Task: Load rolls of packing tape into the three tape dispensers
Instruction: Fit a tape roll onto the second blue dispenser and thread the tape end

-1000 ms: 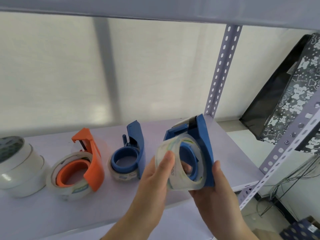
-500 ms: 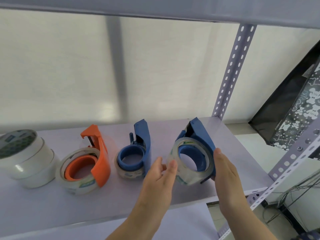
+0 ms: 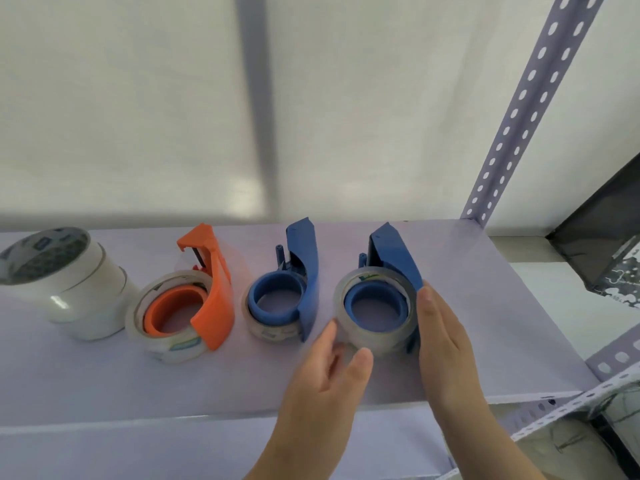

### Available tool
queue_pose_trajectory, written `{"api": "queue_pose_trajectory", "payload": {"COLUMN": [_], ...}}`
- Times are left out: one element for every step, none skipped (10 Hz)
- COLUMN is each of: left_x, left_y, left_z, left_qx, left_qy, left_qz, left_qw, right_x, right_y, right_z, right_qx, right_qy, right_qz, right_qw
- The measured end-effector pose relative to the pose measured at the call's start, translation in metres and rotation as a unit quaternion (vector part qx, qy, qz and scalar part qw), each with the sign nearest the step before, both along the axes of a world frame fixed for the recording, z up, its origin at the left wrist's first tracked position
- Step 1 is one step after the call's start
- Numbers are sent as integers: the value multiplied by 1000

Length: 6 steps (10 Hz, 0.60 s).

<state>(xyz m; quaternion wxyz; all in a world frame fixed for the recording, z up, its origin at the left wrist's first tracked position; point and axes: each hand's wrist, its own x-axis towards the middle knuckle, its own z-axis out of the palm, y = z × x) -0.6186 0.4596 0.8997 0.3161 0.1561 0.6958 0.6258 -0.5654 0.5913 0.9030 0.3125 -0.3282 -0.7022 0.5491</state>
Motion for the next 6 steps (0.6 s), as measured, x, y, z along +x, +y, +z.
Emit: {"api": "queue_pose_trajectory", "payload": {"left_x": [7, 11, 10, 5, -2, -11], "left_y": [-3, -11, -25, -47, -69, -88], "left_z": [-2, -4, -6, -6, -7, 4], "left_qx": [-2, -14, -32, -48, -73, -85], "left_qy": [24, 94, 156, 222, 309, 396], "left_qz": [-8, -23, -59, -108, -147, -179], "left_qw": [1000, 995, 986, 968, 937, 896], "right_x": [0, 2, 1, -2, -5, -2], "right_y": [3, 5, -1, -11, -14, -20], "right_z": [-3, -9, -4, 5, 9, 12], "right_qx": [-17, -18, -1, -11, -41, -31], "right_qy": [-15, -34, -39, -50, -75, -61], "right_qz": [-27, -17, -39, -68, -87, -114], "right_qw": [999, 999, 998, 996, 992, 991]}}
